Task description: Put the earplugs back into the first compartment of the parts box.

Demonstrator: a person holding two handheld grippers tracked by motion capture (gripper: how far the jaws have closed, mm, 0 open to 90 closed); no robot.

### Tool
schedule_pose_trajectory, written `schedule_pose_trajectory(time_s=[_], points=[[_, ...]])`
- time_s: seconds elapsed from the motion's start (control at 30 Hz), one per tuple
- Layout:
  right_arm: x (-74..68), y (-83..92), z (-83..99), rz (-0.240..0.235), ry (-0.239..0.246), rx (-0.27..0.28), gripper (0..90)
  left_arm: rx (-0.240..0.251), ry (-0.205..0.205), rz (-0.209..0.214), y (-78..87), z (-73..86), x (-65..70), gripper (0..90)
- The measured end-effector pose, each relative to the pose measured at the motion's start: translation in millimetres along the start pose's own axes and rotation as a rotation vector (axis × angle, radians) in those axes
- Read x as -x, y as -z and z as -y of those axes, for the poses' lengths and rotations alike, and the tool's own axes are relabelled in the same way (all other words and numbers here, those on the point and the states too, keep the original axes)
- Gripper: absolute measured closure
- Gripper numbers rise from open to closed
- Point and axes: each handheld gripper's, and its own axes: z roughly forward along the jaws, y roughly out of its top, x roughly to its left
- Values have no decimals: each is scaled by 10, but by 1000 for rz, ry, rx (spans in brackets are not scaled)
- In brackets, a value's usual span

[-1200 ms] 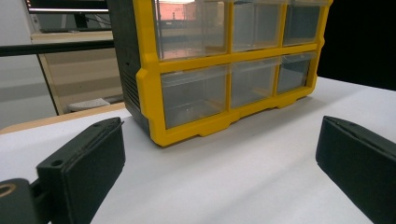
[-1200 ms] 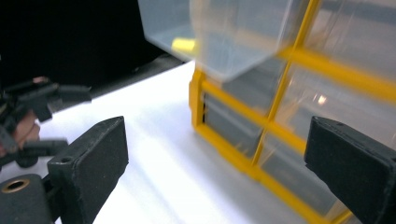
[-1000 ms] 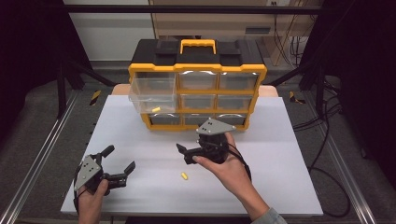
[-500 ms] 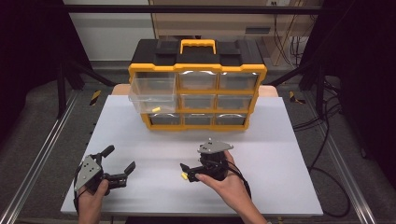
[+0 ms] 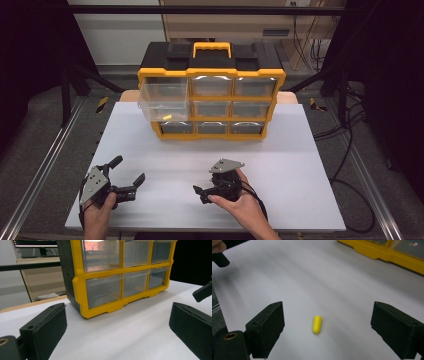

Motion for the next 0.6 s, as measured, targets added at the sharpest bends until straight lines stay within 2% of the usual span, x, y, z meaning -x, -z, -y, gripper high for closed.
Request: schedule_pose_trajectory(time_s=[0.17,0.3,0.47,0.6], points=[[-28,-56,53,2,2,-47,127,0,0,0,0,0,-1,11],[-48,-88,73,-2,11,-67,183,-1,-2,0,-1,-1,0,11],[-54,-112,77,-3,20,-84,328,-2,-3,0,-1,-1,0,11],[-29,-128,72,-15,8,-91,460,-3,-4,1,-4,0,0,11]])
